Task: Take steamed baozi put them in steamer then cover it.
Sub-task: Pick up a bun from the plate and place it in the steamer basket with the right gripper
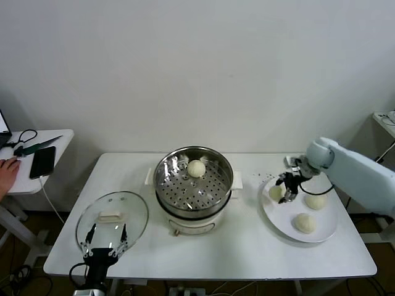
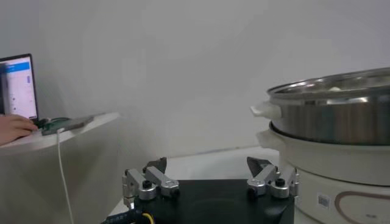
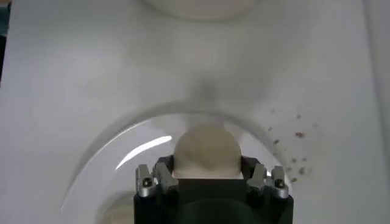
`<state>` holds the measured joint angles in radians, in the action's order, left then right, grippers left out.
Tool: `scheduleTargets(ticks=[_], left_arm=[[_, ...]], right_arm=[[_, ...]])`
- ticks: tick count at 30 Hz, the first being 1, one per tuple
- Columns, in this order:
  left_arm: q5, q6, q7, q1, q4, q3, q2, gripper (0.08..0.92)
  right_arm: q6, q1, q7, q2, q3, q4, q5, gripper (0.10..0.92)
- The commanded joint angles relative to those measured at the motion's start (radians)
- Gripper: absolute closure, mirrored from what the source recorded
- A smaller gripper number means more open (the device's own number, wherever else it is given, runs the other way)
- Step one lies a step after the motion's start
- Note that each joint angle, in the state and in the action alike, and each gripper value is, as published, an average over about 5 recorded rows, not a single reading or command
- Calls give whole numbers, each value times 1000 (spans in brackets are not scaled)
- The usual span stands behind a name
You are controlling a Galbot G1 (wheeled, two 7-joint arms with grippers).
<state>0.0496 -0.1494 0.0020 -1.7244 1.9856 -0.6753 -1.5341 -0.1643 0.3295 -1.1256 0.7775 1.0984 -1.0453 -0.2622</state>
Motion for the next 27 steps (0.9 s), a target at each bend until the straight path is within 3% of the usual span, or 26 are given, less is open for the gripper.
scheduleTargets(ticks=[1, 10, 18, 27], left_arm=[[23, -6, -1, -3, 1, 19, 6, 177], [45, -6, -5, -2, 14, 49, 23, 177], [54, -19, -14, -7, 13, 51, 38, 177], [59, -20, -13, 4, 13, 47, 36, 177]], right_arm=[[-26, 507, 2, 81, 415, -82, -354, 323], [-119, 548, 50, 318, 437, -132, -550, 321], [-154, 421, 91, 541, 380, -22, -532, 321], [-158, 256, 111, 691, 348, 111, -457, 321]])
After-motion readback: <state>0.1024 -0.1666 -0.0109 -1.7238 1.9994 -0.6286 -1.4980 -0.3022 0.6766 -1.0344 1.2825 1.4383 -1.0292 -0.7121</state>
